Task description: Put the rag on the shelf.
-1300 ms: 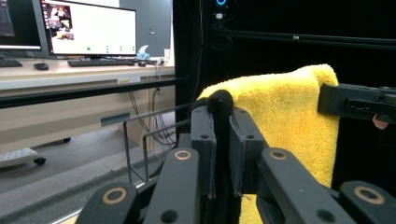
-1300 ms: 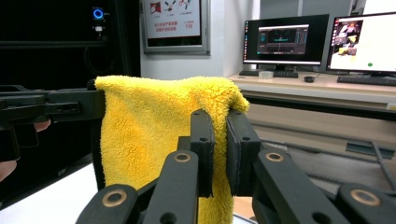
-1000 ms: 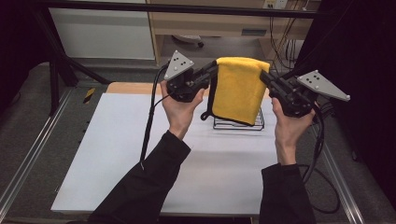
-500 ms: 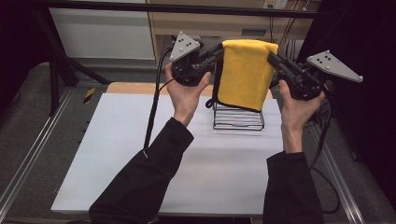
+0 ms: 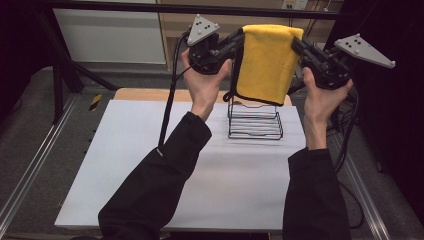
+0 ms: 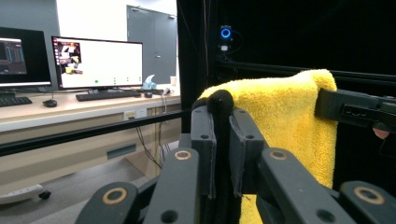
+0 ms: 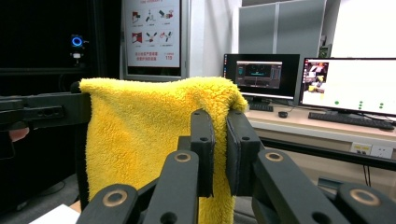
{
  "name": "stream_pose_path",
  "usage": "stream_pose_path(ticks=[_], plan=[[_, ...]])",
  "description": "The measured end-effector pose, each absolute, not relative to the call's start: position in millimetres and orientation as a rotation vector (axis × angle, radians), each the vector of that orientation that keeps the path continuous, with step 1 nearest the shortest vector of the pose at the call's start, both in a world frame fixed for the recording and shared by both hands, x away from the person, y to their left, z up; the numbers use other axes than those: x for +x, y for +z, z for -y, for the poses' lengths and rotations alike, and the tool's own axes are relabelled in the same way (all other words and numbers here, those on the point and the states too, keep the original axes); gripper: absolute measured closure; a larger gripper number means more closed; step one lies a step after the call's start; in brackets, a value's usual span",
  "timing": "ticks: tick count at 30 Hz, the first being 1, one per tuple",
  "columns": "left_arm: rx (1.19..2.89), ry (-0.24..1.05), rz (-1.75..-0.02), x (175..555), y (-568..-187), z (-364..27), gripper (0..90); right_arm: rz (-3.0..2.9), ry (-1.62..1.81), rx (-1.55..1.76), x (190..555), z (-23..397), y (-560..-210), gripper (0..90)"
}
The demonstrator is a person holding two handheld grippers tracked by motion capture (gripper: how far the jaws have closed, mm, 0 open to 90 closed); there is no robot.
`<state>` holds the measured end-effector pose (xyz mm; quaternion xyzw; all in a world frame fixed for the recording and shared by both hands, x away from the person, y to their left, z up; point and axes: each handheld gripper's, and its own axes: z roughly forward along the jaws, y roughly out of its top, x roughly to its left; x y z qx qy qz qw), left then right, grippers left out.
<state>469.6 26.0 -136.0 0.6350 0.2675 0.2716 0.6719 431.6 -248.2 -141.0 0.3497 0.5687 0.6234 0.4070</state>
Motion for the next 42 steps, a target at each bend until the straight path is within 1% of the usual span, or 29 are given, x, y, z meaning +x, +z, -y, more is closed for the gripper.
stream_pose_path(ticks=[15, 26, 35, 42], plan=[[1.431, 0.663, -0.620, 492.5, -115.9, -16.6, 81.2, -1.414, 1.575, 0.890, 462.4, 252.7, -124.9, 83.0], [1.420, 0.676, -0.633, 520.9, -121.3, -16.9, 81.1, -1.433, 1.528, 0.881, 487.6, 248.9, -119.3, 83.0], [1.456, 0.736, -0.612, 533.9, -133.6, -21.0, 81.1, -1.463, 1.543, 0.876, 507.4, 247.7, -131.4, 82.8], [1.494, 0.727, -0.589, 534.4, -149.2, -15.9, 81.1, -1.482, 1.545, 0.872, 512.9, 255.8, -148.3, 82.9]])
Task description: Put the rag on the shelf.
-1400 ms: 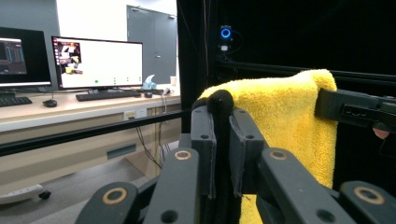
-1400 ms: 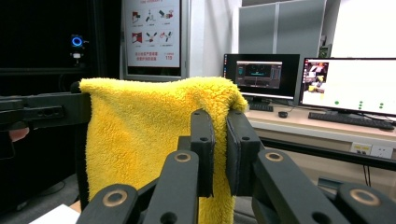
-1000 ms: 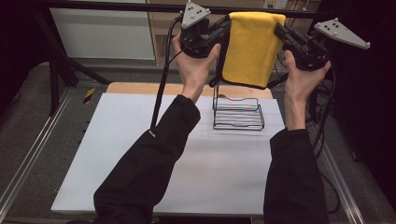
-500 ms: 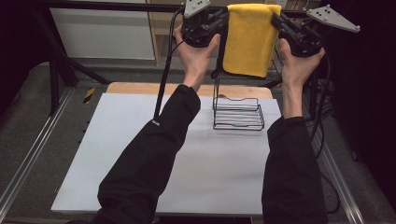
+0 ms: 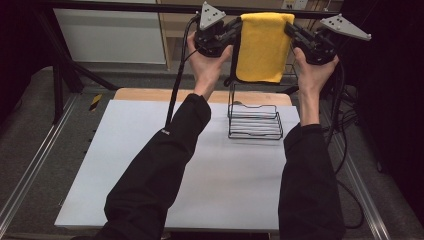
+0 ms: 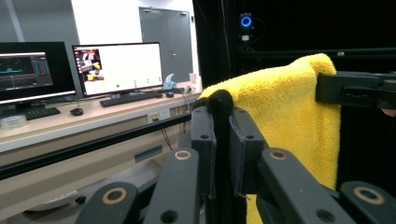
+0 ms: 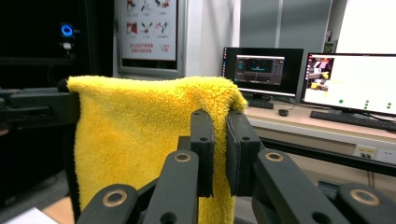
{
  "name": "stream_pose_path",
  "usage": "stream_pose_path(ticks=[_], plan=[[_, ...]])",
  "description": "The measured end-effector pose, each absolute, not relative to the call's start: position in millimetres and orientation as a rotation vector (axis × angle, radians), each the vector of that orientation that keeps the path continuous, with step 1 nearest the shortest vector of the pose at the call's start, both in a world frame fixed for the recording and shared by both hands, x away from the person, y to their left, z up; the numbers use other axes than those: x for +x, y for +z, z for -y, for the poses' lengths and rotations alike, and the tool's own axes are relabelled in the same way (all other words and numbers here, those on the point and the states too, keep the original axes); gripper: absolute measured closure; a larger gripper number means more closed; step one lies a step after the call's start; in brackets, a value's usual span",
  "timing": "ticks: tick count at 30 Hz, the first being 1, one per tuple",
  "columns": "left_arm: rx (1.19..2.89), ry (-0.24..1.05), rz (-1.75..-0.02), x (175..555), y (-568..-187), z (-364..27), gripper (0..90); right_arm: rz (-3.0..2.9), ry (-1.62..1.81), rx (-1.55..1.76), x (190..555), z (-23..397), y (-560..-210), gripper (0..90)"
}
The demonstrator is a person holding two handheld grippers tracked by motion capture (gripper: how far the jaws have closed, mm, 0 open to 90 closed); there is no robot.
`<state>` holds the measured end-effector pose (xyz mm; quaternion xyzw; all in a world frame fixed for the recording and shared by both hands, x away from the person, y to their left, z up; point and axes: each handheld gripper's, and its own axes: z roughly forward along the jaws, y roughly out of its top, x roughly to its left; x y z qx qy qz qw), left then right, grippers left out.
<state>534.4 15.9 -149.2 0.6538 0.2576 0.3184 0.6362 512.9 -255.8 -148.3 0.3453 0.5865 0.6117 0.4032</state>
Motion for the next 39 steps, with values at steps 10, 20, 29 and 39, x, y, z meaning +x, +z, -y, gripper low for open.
stream_pose_path(ticks=[10, 20, 29, 39], plan=[[1.529, 0.676, -0.571, 533.0, -170.0, 1.3, 81.1, -1.499, 1.500, 0.909, 508.3, 274.1, -168.4, 82.9], [1.585, 0.657, -0.543, 524.2, -186.8, 2.9, 81.1, -1.560, 1.495, 0.923, 494.9, 284.4, -185.8, 82.5], [1.605, 0.637, -0.515, 512.4, -196.2, -3.4, 80.8, -1.572, 1.510, 0.914, 482.3, 283.1, -198.4, 82.3], [1.639, 0.639, -0.506, 506.2, -206.1, -5.9, 80.6, -1.593, 1.498, 0.922, 475.3, 281.1, -206.6, 81.9]])
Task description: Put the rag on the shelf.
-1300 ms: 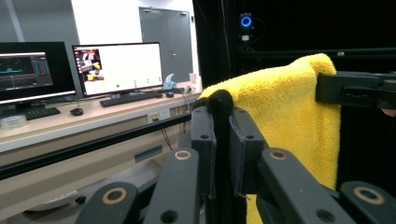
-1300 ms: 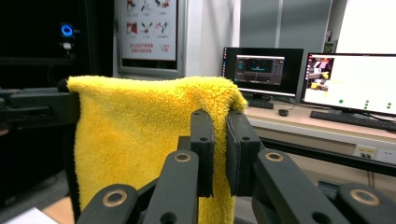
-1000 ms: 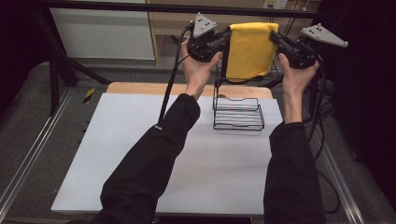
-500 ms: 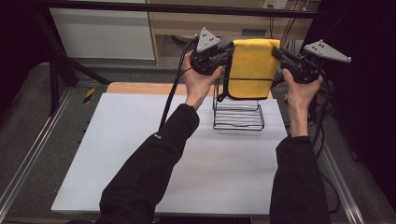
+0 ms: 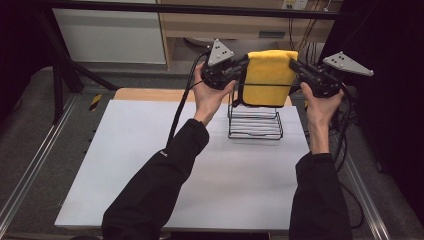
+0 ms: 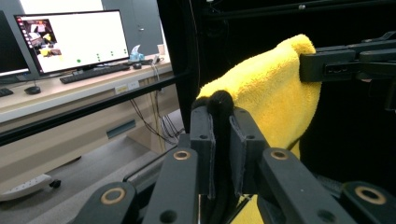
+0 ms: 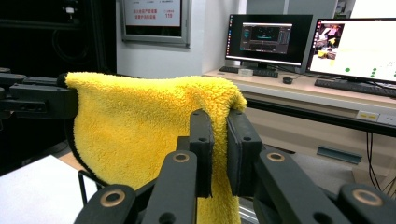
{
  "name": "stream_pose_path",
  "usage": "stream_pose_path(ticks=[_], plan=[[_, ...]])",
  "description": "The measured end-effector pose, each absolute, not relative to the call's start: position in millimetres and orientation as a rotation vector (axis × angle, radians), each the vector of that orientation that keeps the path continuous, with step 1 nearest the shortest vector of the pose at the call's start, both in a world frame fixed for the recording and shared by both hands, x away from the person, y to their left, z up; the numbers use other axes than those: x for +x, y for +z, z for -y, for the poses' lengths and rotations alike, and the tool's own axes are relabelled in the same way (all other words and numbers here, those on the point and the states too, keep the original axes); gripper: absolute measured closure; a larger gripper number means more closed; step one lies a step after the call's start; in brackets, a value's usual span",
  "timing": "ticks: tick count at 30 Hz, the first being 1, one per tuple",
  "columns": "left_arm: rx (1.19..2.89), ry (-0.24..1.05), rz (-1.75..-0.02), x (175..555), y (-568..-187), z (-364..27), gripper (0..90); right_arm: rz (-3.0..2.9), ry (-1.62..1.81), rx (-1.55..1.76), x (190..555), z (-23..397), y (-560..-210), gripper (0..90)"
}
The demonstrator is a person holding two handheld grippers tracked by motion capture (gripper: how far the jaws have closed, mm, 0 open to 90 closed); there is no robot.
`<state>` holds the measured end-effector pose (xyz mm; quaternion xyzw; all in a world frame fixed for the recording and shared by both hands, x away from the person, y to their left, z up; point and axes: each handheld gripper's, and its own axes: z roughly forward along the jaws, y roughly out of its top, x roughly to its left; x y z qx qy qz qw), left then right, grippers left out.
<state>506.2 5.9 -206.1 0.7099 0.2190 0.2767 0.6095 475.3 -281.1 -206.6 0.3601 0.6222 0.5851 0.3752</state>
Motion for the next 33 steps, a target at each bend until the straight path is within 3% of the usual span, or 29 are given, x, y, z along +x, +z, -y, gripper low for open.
stream_pose_path(ticks=[33], plan=[[1.764, 0.659, -0.423, 470.1, -233.1, -1.9, 79.8, -1.661, 1.452, 0.916, 439.3, 284.4, -244.8, 80.9]])
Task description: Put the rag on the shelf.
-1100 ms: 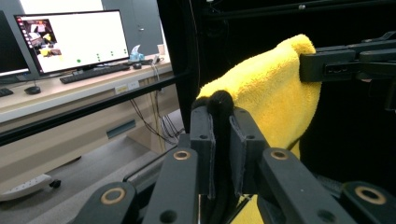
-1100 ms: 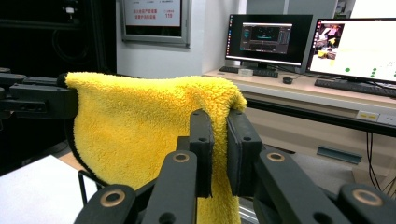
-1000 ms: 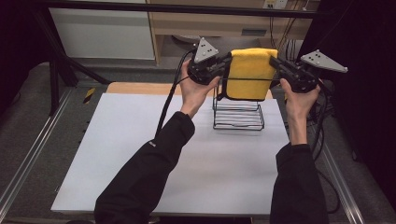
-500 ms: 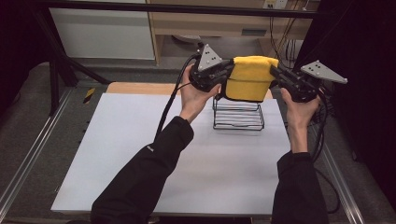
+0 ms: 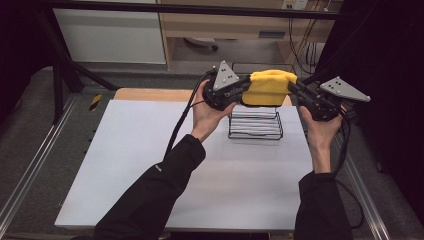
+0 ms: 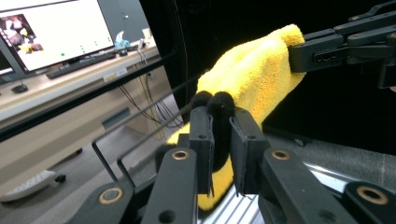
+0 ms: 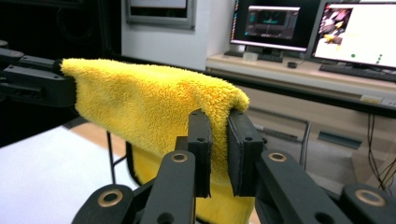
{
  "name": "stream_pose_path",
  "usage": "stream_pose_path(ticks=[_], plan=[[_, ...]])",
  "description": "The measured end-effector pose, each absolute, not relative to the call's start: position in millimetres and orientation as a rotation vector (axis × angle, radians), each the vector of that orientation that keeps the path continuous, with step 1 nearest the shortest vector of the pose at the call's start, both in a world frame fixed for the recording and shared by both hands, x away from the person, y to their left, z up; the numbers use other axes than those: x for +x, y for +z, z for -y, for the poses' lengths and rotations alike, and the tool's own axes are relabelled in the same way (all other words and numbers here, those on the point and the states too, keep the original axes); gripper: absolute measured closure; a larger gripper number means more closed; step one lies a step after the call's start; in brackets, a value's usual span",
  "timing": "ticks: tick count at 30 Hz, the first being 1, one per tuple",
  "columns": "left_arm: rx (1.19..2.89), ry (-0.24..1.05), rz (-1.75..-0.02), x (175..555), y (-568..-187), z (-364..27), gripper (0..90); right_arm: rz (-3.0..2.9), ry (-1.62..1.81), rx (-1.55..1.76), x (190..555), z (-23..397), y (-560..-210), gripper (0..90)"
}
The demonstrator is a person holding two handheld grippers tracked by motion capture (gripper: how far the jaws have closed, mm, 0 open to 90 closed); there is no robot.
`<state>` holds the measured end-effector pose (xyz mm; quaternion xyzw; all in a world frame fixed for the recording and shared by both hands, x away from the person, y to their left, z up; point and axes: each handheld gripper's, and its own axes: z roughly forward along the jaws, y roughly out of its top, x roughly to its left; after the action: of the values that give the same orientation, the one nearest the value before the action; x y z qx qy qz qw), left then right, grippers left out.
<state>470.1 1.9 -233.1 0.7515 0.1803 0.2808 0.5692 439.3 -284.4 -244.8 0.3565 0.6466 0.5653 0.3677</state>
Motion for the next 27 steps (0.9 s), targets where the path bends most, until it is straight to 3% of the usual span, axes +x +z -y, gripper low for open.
stream_pose_path(ticks=[11, 20, 23, 27], plan=[[1.812, 0.605, -0.443, 466.1, -247.3, -0.5, 77.6, -1.729, 1.405, 0.937, 434.0, 286.6, -260.3, 80.9], [1.825, 0.541, -0.461, 458.2, -237.9, 1.8, 56.6, -1.757, 1.369, 0.923, 432.7, 286.2, -268.0, 80.6], [1.823, 0.522, -0.470, 457.6, -237.3, 1.3, 59.1, -1.776, 1.354, 0.919, 431.8, 286.2, -270.9, 80.1], [1.851, 0.496, -0.510, 461.6, -244.3, 0.2, 73.5, -1.788, 1.354, 0.921, 430.3, 287.3, -273.9, 78.8]])
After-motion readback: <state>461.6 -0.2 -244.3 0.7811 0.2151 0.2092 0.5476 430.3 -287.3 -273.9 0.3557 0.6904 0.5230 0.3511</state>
